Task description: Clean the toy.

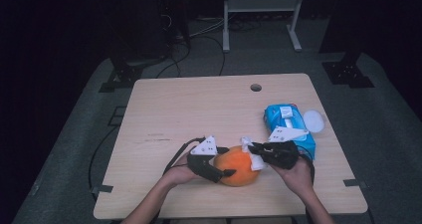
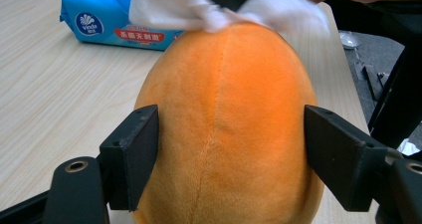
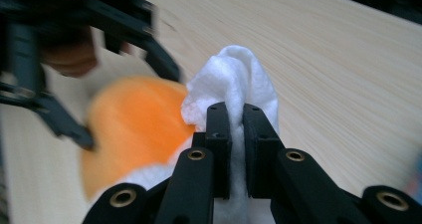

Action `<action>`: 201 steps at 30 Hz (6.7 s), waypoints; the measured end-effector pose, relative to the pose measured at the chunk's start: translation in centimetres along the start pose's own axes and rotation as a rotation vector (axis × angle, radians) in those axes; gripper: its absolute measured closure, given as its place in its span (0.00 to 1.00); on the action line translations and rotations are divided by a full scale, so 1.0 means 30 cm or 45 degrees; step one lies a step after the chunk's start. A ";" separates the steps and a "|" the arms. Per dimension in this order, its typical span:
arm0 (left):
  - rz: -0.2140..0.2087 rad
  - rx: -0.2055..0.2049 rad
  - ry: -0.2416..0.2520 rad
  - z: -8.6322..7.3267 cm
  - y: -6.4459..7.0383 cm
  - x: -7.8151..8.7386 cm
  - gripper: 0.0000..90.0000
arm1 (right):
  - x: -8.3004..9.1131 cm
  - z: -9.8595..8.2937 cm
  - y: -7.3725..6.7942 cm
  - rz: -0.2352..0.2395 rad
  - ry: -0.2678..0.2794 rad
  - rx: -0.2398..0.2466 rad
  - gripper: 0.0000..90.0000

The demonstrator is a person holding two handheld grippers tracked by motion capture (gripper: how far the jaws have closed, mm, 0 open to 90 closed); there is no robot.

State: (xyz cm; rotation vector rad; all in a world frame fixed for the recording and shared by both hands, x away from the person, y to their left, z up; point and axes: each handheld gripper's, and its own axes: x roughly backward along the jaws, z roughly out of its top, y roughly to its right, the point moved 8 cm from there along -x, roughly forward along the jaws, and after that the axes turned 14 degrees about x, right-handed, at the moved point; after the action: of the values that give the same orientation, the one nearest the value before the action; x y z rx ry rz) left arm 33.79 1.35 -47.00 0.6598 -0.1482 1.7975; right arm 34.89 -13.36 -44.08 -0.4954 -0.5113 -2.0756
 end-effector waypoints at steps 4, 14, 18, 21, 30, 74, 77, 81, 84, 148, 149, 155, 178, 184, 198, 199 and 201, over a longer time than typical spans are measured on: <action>-0.009 -0.004 0.002 -0.002 0.000 0.003 0.27 | 0.022 -0.046 0.038 -0.016 -0.009 -0.050 0.91; -0.001 -0.014 -0.011 -0.002 0.007 0.001 0.27 | 0.042 -0.061 0.043 -0.001 -0.011 -0.090 0.91; 0.008 0.000 -0.006 0.003 0.008 -0.008 0.26 | 0.042 -0.022 0.010 0.023 0.022 -0.067 0.91; 0.030 -0.002 -0.004 0.007 0.011 -0.015 0.24 | 0.028 0.015 -0.032 0.070 0.059 -0.046 0.91; 0.022 0.005 -0.003 0.010 0.019 -0.007 0.24 | 0.024 0.013 -0.034 0.076 0.041 -0.032 0.91; -0.097 0.084 0.077 -0.009 -0.002 -0.046 0.12 | 0.061 -0.073 0.047 0.086 -0.002 -0.115 0.91; -0.069 0.073 0.077 -0.010 -0.003 -0.040 0.25 | 0.059 -0.071 0.046 0.089 -0.001 -0.125 0.91; -0.039 0.079 0.070 0.001 0.008 -0.041 0.33 | 0.071 -0.033 0.026 0.091 0.032 -0.112 0.92; -0.014 0.072 0.063 0.011 0.024 -0.057 0.33 | 0.068 0.019 -0.015 0.111 0.069 -0.062 0.92; 0.021 0.273 0.167 0.041 -0.077 0.022 0.34 | 0.010 0.042 -0.003 0.234 0.223 -0.225 0.93; 0.029 0.275 0.172 0.042 -0.077 0.018 0.34 | 0.012 0.054 -0.010 0.241 0.229 -0.219 0.93; 0.028 0.217 0.161 0.043 -0.046 -0.003 0.35 | -0.007 0.109 -0.047 0.194 0.199 -0.059 0.93; 0.066 0.098 0.193 0.059 0.004 -0.044 0.32 | 0.006 0.113 -0.083 0.161 0.206 0.032 0.92; 0.040 0.068 0.180 0.051 0.028 -0.053 0.32 | -0.037 0.123 -0.119 0.126 0.132 0.103 0.92; 0.022 0.026 0.168 0.047 0.047 -0.064 0.32 | 0.034 0.066 -0.035 0.045 0.122 0.023 0.92; 0.021 0.019 0.162 0.045 0.052 -0.066 0.32 | 0.029 0.080 -0.054 0.062 0.126 0.038 0.92; 0.018 -0.013 0.156 0.044 0.064 -0.071 0.31 | 0.010 0.103 -0.093 0.092 0.127 0.073 0.92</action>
State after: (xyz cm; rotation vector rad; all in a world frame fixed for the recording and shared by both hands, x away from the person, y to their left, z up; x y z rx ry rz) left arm 32.89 -1.64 -46.54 0.5407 -0.0798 1.8443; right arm 32.84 -10.54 -41.80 -0.3696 -0.4862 -1.9999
